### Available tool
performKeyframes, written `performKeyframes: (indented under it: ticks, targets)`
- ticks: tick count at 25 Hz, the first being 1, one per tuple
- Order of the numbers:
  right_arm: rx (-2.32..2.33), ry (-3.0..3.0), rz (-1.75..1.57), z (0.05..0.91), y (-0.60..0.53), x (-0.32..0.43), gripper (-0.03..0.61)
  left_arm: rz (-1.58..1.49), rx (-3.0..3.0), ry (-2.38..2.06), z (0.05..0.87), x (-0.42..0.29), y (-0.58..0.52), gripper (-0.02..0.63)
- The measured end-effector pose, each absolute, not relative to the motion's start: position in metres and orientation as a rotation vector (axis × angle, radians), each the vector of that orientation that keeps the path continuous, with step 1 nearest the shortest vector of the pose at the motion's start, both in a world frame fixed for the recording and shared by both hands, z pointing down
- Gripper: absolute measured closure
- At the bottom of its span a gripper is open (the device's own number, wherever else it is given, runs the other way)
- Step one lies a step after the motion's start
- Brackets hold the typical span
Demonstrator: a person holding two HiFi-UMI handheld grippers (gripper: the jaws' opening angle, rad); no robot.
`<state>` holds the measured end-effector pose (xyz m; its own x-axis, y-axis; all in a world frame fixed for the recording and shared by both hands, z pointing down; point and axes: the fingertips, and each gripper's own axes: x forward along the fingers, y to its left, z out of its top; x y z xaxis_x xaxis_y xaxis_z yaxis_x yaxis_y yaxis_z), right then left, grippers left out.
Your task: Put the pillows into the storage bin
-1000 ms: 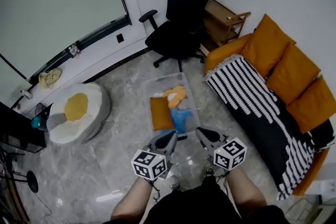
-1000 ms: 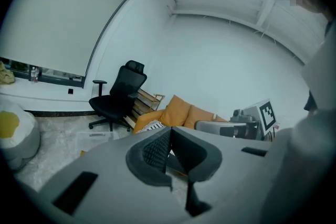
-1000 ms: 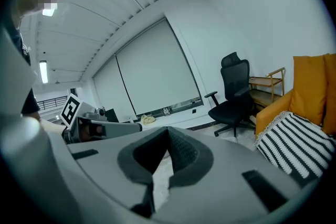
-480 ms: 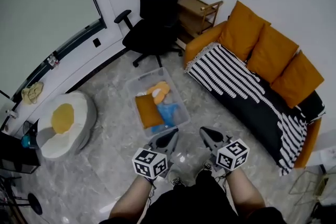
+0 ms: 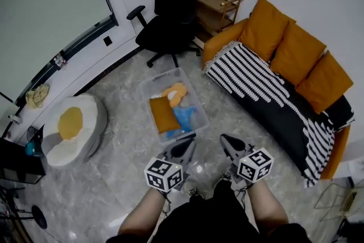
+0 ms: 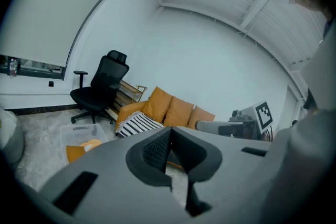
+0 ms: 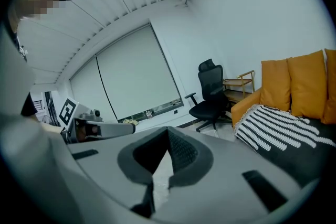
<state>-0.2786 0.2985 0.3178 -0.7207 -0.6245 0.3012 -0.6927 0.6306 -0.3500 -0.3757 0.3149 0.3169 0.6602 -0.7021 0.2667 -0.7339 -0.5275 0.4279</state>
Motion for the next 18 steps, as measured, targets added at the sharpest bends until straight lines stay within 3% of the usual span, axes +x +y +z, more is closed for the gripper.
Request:
performKeyframes:
  ticks: [18]
  targets:
    - [1.076,-2.704,0.694,0.324,0.316,-0.273,0.575,0.084,2.356,-1.135,0.318,-0.371,0.334,0.609]
